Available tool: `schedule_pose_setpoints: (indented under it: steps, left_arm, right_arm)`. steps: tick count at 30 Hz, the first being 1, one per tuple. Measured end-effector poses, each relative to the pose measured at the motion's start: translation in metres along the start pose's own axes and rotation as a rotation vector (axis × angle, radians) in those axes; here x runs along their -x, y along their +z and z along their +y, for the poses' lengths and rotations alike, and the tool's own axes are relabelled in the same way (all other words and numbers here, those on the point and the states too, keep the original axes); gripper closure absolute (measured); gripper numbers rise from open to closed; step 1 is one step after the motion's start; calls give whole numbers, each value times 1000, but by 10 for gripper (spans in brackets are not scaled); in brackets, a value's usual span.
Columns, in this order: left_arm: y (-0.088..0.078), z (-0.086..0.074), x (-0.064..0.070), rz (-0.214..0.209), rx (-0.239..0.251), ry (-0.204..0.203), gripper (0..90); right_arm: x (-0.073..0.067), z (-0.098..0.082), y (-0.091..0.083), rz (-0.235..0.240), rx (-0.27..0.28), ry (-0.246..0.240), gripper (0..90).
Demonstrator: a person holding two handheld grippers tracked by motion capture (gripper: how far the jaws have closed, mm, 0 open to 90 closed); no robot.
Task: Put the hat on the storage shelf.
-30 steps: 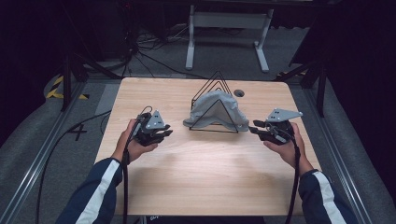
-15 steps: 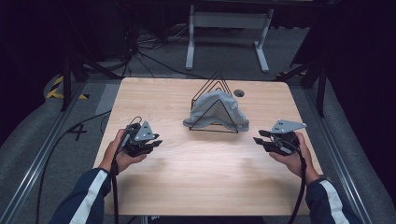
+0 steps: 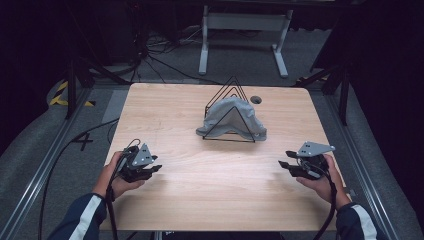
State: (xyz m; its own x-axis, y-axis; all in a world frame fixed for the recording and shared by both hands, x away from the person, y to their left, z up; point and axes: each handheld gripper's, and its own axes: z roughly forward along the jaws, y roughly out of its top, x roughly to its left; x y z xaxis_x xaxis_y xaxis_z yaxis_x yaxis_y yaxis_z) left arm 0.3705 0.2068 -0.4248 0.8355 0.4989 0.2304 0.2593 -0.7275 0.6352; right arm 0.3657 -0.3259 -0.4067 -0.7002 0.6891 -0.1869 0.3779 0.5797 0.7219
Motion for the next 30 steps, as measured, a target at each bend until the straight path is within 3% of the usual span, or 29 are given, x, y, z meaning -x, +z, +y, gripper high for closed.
schedule_pose_setpoints:
  steps: [4,5,7,15,22,27,28,30]
  left_arm:
    - [-1,-8,2,3,-12,-43,553]
    - [0,-11,2,-1,-10,-52,498]
    - [1,-21,3,-1,-17,-72,458]
    - [2,-44,5,-13,3,-133,340]
    - [-2,-62,10,-50,26,-206,289]
    - [0,-73,14,-48,17,-230,252]
    - [0,-74,14,-47,27,-222,243]
    - [0,-78,15,-64,46,-256,238]
  right_arm:
    - [1,-9,-2,-1,3,19,488]
    - [4,-16,-3,15,13,56,456]
    - [6,-23,-5,17,13,71,436]
    - [10,-48,-13,7,-1,121,378]
    - [12,-75,-20,-9,-8,186,348]
    - [9,-92,-23,-8,-21,225,331]
    - [8,-94,-23,-7,-22,230,330]
    - [7,-98,-23,-6,-24,241,321]
